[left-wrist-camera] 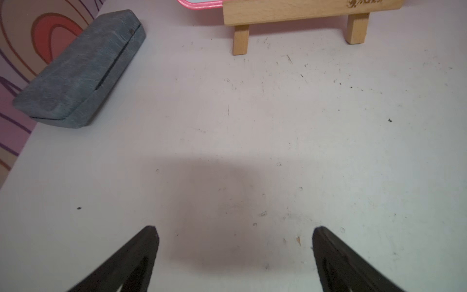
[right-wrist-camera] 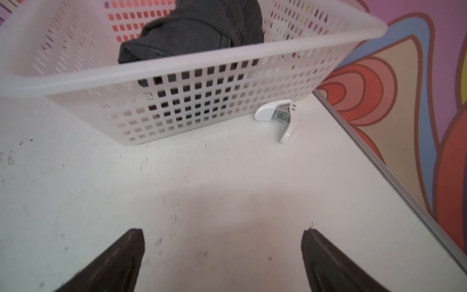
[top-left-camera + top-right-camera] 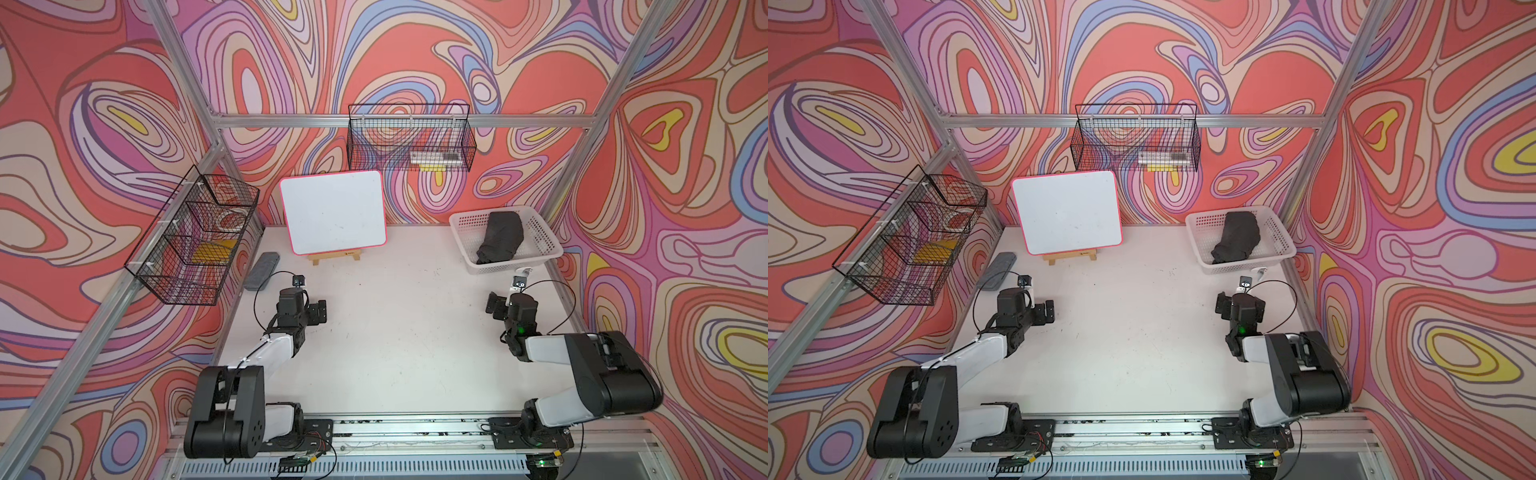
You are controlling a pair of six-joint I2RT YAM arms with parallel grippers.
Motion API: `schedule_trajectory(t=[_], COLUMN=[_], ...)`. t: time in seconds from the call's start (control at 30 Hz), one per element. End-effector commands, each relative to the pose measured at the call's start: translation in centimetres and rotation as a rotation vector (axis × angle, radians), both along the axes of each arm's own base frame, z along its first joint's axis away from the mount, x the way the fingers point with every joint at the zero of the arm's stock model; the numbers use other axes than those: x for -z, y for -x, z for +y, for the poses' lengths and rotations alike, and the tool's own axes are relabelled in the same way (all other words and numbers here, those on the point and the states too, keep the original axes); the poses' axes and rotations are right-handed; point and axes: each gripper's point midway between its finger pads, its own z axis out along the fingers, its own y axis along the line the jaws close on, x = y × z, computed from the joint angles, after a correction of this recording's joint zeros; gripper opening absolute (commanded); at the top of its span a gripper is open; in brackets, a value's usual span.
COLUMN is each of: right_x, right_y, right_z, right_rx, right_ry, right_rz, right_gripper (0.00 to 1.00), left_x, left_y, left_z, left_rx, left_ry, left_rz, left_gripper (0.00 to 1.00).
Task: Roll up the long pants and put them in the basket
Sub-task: Reset both arms
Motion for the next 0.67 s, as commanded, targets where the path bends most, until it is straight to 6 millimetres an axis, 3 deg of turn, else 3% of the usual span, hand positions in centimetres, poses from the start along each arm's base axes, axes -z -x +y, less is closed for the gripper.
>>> schedule_trajectory(t=[0.0,0.1,0.2,0.63], right_x=[-4.8,-4.0,-2.9,-2.9], right_y=[-2.6,-2.9,-4.0,-4.2], right_z=[1.6,1.4,1.3,0.9], right_rx=[-0.061,-0.057,-0.086,-0.07], right_ry=[0.043,0.027,-0.004,-0.015], right_rz=[-0.247,-0.219,-0.151,-0.153], right_gripper=[0.98,0.98,0.98,0.98], left_x=[-4.2,-3.0,-2.7,-2.7], left_y=[-4.5,-4.9,-3.5,-3.8], left_z=[-1.5,-1.2,-2.1,-1.1], left_rx=[0.113,0.101,0.163,0.088], left_ry=[0.01,0.022,0.04,0.015], left_rz=[-0.219,-0.218,-0.317,-0.3], left_gripper=[0.99,0.99,0.99,0.99])
